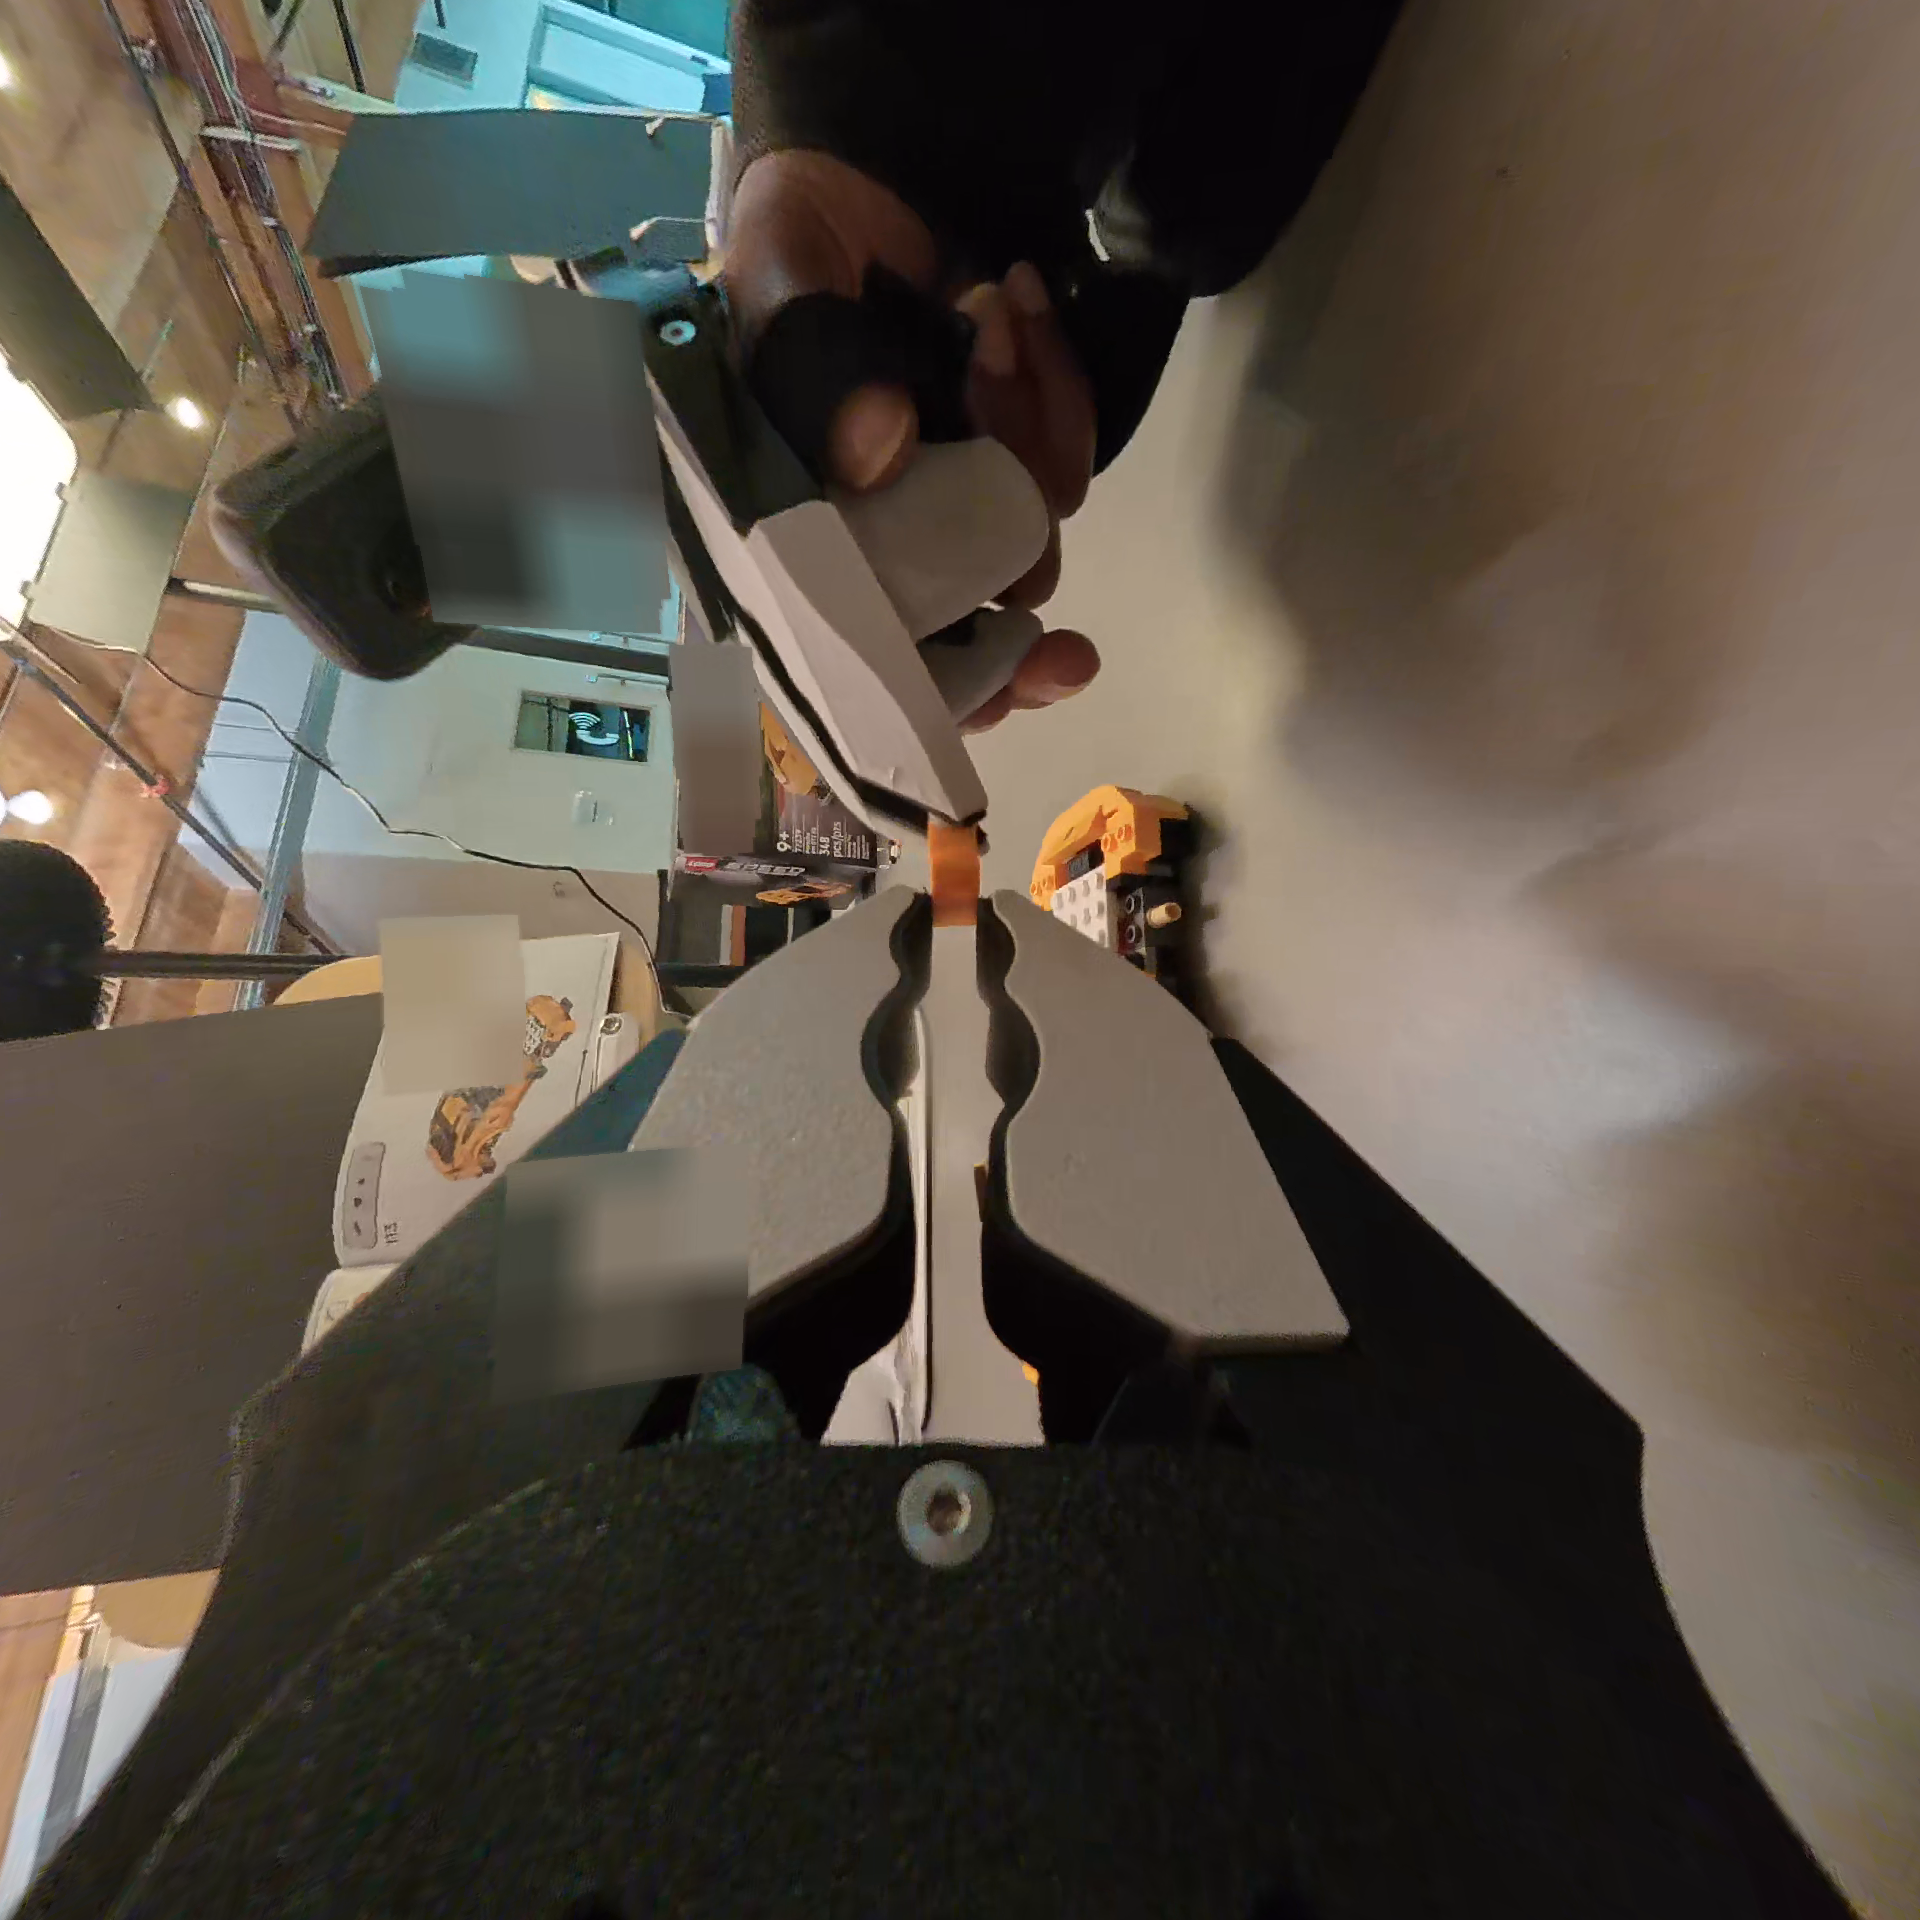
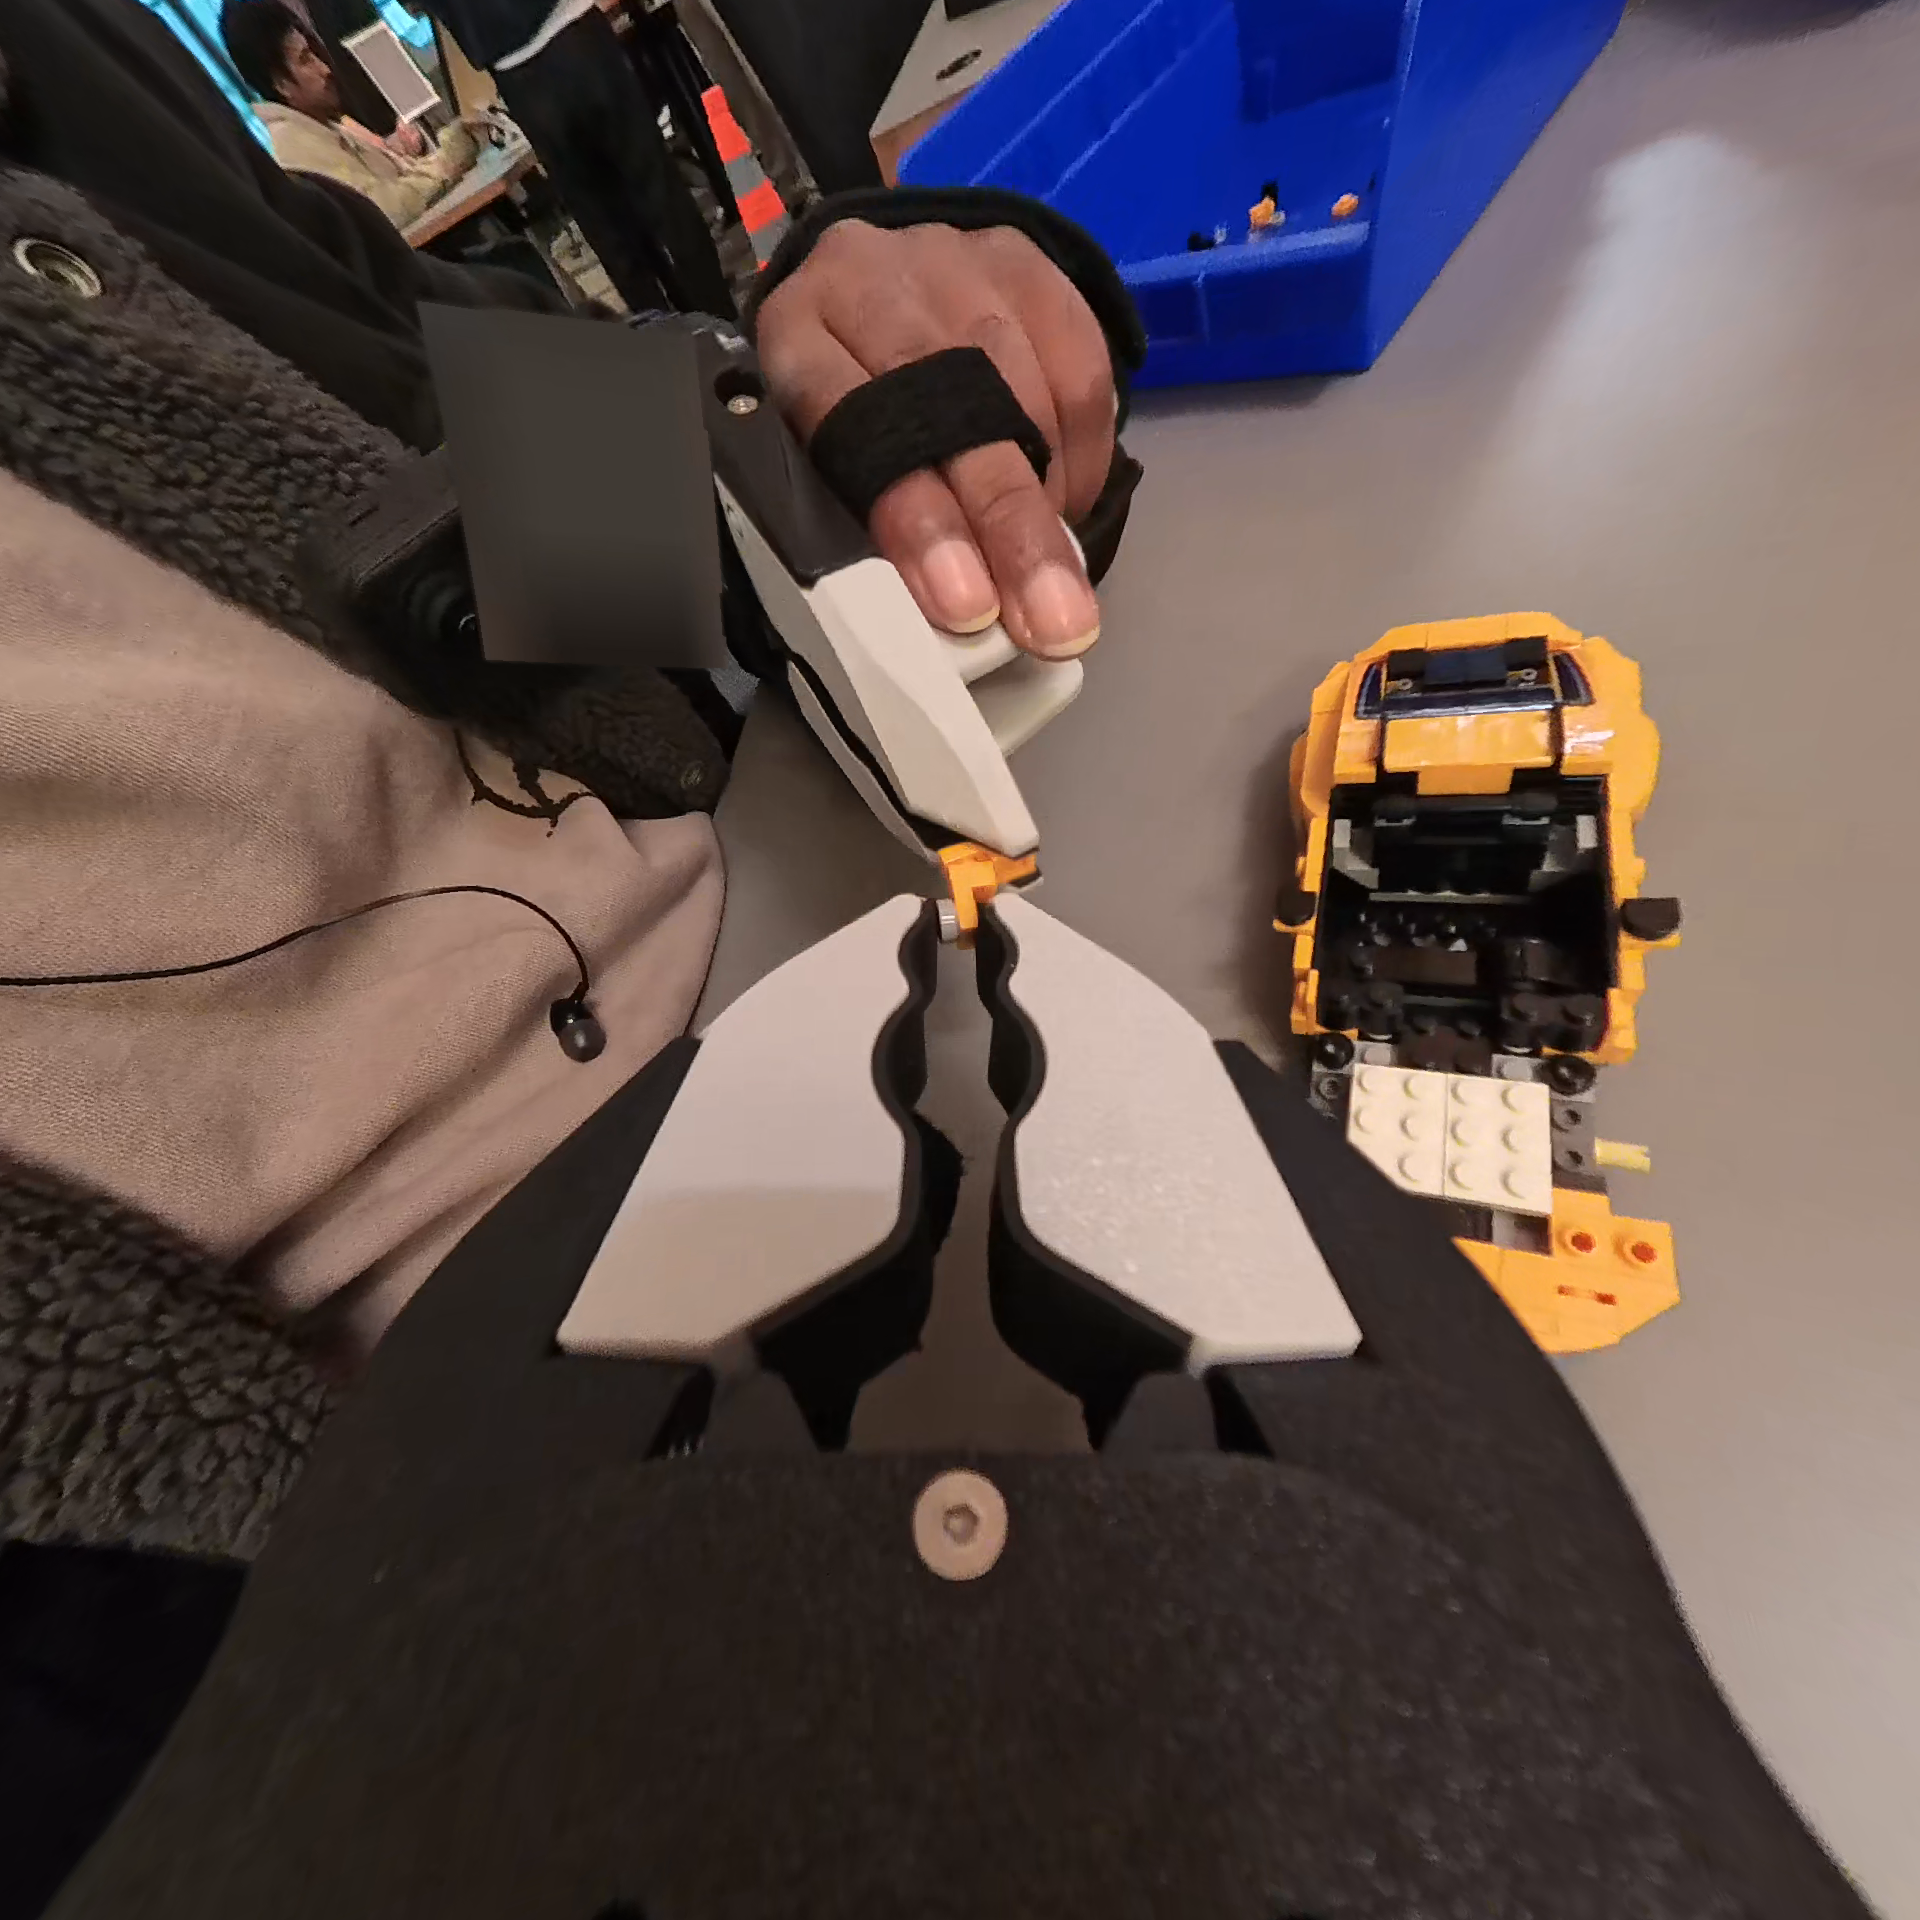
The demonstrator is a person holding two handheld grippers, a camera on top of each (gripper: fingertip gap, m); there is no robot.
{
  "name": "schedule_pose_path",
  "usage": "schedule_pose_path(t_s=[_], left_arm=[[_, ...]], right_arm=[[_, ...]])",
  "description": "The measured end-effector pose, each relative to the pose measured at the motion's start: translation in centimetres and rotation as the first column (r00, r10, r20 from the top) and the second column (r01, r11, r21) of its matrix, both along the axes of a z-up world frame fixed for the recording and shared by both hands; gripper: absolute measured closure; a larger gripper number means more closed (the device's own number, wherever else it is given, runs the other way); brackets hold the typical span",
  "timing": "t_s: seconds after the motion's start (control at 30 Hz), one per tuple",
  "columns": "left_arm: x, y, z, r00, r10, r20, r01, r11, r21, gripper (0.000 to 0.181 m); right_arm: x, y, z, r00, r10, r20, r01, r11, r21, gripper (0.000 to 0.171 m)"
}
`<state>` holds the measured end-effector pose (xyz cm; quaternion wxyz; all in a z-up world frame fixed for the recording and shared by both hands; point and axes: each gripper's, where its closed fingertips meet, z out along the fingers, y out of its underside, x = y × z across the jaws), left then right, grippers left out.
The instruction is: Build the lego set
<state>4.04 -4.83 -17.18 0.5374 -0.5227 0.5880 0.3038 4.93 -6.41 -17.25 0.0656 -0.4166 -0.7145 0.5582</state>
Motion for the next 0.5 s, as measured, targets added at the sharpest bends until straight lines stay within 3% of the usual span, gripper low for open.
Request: schedule_pose_path(t_s=[0.5], left_arm=[[-1.0,0.8,-1.3,0.989,0.128,-0.074,-0.131,0.991,-0.029,0.173]], right_arm=[[-1.2,0.3,-1.4,0.995,-0.082,0.058,0.082,0.997,0.013,0.165]])
